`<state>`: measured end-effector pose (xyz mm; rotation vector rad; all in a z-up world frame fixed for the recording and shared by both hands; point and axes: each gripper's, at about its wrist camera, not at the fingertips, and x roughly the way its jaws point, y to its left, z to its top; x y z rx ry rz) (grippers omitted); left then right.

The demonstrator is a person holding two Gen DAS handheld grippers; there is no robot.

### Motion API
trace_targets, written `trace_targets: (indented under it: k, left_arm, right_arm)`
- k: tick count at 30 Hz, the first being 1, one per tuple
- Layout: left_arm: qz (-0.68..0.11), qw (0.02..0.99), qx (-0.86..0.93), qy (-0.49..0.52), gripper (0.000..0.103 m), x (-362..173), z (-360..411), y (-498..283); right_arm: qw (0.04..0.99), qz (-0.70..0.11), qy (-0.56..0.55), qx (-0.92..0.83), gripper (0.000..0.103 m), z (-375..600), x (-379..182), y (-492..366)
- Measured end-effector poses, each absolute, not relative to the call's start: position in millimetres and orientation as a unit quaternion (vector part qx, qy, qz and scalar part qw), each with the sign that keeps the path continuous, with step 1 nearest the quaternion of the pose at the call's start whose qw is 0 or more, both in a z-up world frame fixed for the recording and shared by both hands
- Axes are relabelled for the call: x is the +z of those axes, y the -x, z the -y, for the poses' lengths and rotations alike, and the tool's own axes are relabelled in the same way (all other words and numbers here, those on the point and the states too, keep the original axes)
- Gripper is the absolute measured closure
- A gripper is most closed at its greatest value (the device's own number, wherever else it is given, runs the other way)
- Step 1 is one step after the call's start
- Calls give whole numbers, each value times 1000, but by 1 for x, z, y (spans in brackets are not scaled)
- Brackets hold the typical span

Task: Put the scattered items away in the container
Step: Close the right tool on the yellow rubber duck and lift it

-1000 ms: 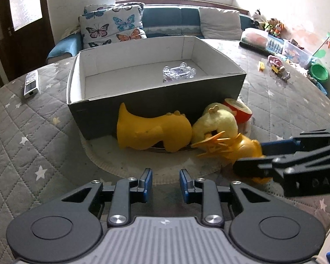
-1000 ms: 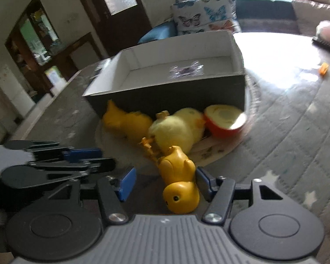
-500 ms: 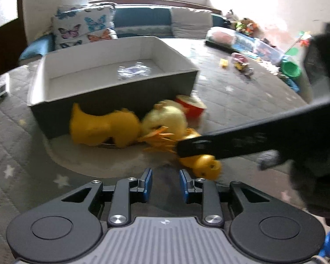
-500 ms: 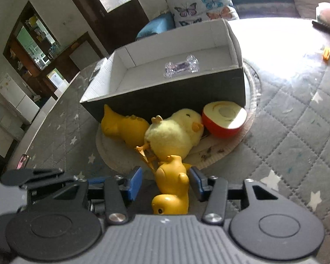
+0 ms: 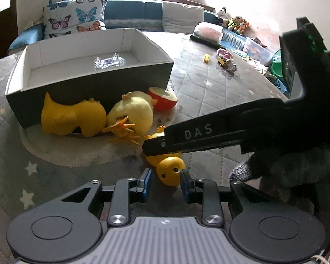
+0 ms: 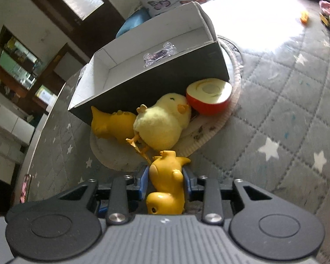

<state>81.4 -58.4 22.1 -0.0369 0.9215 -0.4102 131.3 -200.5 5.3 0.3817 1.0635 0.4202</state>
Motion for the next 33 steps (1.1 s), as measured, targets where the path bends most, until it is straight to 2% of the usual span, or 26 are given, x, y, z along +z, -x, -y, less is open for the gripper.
trace_targets:
  k: [8, 33]
  left_arm:
    - [-450, 874, -184, 24, 68, 17, 57, -83]
    - [-421, 883, -207, -16, 73, 20, 40, -72]
  right_arm:
    - [827, -492, -189, 197, 72, 194, 6, -121]
    - [817, -481, -218, 230, 72, 198, 18, -114]
